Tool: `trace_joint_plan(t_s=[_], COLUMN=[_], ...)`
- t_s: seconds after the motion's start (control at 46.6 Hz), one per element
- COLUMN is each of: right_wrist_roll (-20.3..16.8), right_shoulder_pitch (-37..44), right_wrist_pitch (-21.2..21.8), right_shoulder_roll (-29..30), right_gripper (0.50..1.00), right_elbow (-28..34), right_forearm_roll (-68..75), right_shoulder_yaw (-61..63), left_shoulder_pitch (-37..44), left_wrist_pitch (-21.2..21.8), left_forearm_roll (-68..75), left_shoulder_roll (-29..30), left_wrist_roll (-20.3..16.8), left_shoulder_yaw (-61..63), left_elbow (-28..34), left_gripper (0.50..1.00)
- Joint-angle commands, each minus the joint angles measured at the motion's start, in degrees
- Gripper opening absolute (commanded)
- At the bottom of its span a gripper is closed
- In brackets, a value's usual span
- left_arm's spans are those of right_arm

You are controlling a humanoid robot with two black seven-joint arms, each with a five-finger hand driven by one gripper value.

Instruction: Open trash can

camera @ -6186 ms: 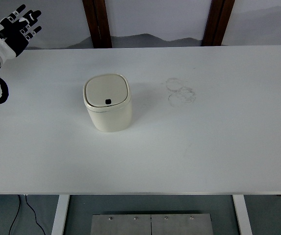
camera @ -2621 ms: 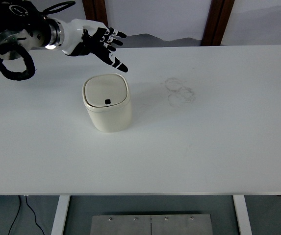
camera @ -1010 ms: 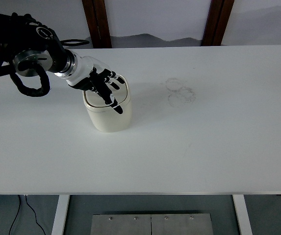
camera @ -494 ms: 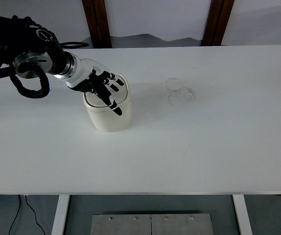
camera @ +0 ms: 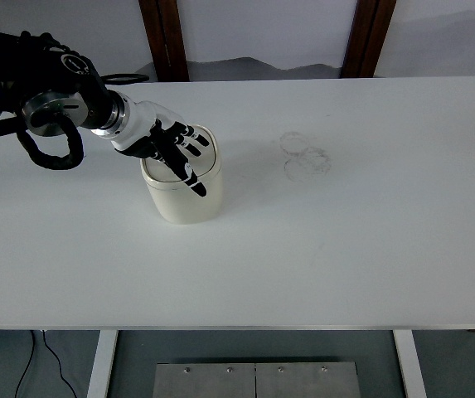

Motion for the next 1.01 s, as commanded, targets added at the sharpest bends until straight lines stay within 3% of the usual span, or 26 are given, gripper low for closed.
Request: trace_joint_plan(t_s=[0.0, 0.623, 0.988], right_wrist_roll=[0.0, 0.0, 0.0], right_shoulder_pitch=[0.0, 0.0, 0.0], right_wrist_pitch=[0.0, 0.0, 0.0], right_shoulder_roll=[0.0, 0.0, 0.0], right_gripper=[0.995, 0.995, 0.995], right_elbow=[0.0, 0.0, 0.0], right_forearm_roll=[0.0, 0.0, 0.2], right_shoulder_yaw=[0.0, 0.0, 0.1], left_shoulder_pitch=[-0.4, -7.7, -8.1], left_wrist_pitch=[-0.2, -1.6, -2.5], left_forearm_roll=[-0.1, -0.1, 0.0], left_shoulder_roll=[0.1, 2.4, 3.8], left_wrist_roll=[0.0, 0.1, 0.0], left_shoulder_yaw=[-0.1, -2.0, -2.7], left_elbow=[0.1, 1.0, 5.3], left_gripper=[1.000, 1.000, 1.000])
